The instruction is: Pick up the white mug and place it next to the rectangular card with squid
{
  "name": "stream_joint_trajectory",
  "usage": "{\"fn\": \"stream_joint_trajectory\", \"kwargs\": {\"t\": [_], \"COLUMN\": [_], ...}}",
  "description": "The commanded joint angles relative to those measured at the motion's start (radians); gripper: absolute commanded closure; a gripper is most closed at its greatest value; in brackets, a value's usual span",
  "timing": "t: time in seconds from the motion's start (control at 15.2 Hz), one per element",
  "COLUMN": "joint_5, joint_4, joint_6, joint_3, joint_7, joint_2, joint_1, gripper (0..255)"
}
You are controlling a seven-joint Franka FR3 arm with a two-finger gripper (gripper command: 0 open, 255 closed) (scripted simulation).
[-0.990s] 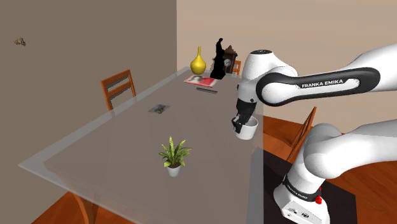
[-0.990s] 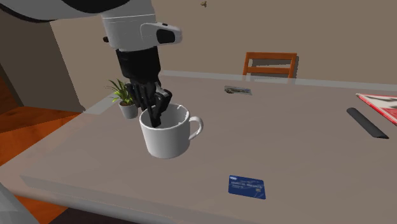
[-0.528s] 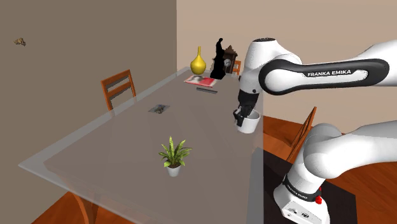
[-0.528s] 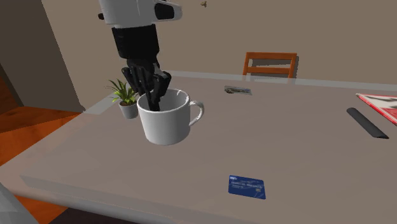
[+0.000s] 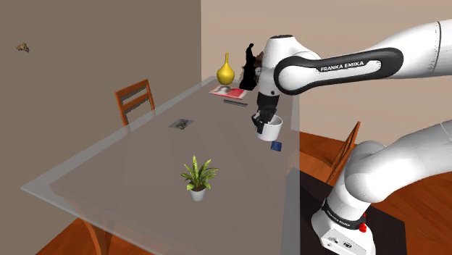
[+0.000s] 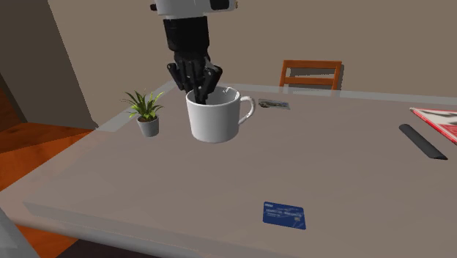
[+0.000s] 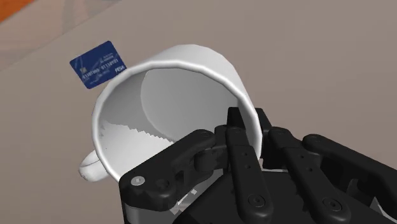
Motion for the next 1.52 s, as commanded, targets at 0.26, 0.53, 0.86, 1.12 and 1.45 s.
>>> {"fn": "stream_joint_trajectory", "kwargs": {"t": [0.26, 0.53, 0.86, 1.12, 1.45], "joint_5": [-0.027, -0.046, -0.068, -0.085, -0.104], "joint_4": [0.201, 0.357, 0.578, 0.783, 1.098], "joint_6": [0.056, 0.061, 0.037, -0.006, -0.098], "joint_3": [-0.002, -0.003, -0.006, -0.009, -0.014], "joint_7": [-0.005, -0.007, -0.008, -0.011, -0.018], "joint_2": [0.256, 0.418, 0.617, 0.779, 1.003], "joint_1": [-0.027, -0.039, -0.048, -0.05, -0.044], "gripper": [255, 255, 255, 255, 255]}}
